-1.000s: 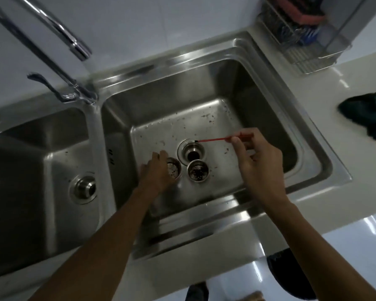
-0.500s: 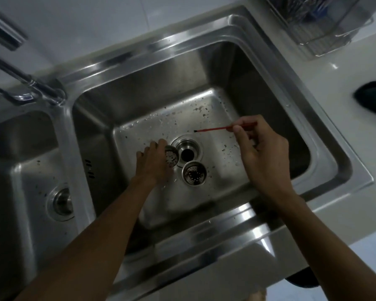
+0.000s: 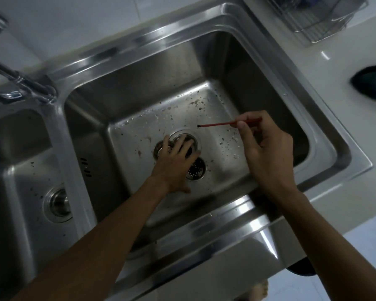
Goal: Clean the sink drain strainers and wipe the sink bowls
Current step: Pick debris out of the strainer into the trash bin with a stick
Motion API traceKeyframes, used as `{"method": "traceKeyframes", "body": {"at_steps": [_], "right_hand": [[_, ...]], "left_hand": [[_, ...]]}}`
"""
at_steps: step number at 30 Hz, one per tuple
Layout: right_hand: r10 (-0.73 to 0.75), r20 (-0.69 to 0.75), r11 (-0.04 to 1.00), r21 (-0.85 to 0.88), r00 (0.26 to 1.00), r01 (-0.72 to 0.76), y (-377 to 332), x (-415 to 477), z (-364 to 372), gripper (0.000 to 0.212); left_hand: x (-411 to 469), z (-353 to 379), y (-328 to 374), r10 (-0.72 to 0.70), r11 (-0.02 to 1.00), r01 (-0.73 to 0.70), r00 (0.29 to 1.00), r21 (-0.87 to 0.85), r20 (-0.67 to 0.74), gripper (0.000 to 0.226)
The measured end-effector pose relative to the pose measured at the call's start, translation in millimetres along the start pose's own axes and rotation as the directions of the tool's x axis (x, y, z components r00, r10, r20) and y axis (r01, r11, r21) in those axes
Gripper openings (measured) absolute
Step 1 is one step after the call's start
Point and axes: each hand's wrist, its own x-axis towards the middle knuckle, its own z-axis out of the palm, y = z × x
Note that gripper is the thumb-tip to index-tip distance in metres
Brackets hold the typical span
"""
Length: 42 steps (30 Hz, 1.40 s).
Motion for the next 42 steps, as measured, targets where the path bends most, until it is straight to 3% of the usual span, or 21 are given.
{"method": "traceKeyframes", "body": {"at_steps": [4,7,10,14,18,26,33,36,42], "right_hand": [[0.012,-0.025,1.000,0.005,1.000,-0.012,3.4,-9.6,-15.3,0.015],[0.012,-0.072,0.999,0.050,0.997,-0.008,3.6,-18.9,-27.8,0.016],[0.012,-0.130,0.994,0.107,0.991,0.002,1.5,-29.4,-42.2,0.015],[-0.005,-0.235,0.985,0.164,0.972,0.044,-3.9,-43.8,-76.8,0.012],[-0.002,-0.362,0.978,0.193,0.932,0.077,-3.6,-63.2,-136.3,0.010],[0.125,-0.553,0.980,0.197,0.824,-0.016,53.3,-145.9,-285.7,0.007],[0.344,-0.576,0.938,0.167,0.742,-0.305,181.2,-255.6,-327.8,0.009],[0.451,-0.557,0.886,0.185,0.697,-0.425,253.0,-296.7,-302.2,0.009],[0.544,-0.485,0.824,0.156,0.685,-0.545,371.4,-348.6,-215.9,0.010]], "left_hand": [[4.6,-1.2,6.1,0.043,0.997,-0.050,0.994,-0.064,-0.100,0.093],[5.6,-9.8,8.0,-0.062,0.971,0.013,0.977,-0.238,-0.202,0.077],[2.9,-32.0,11.6,-0.144,0.908,0.041,0.965,-0.417,-0.220,0.085],[1.3,-87.6,33.4,-0.198,0.781,-0.048,0.926,-0.622,-0.321,0.095],[7.7,-157.2,87.7,-0.216,0.780,-0.142,0.854,-0.610,-0.474,0.101],[38.2,-232.9,288.2,0.000,0.726,-0.412,0.801,-0.551,-0.599,0.104],[77.4,-151.8,450.7,0.248,0.679,-0.557,0.787,-0.478,-0.565,0.085],[93.9,-78.4,492.5,0.324,0.662,-0.555,0.817,-0.503,-0.477,0.076],[125.1,63.9,519.3,0.492,0.709,-0.595,0.802,-0.379,-0.338,0.073]]}}
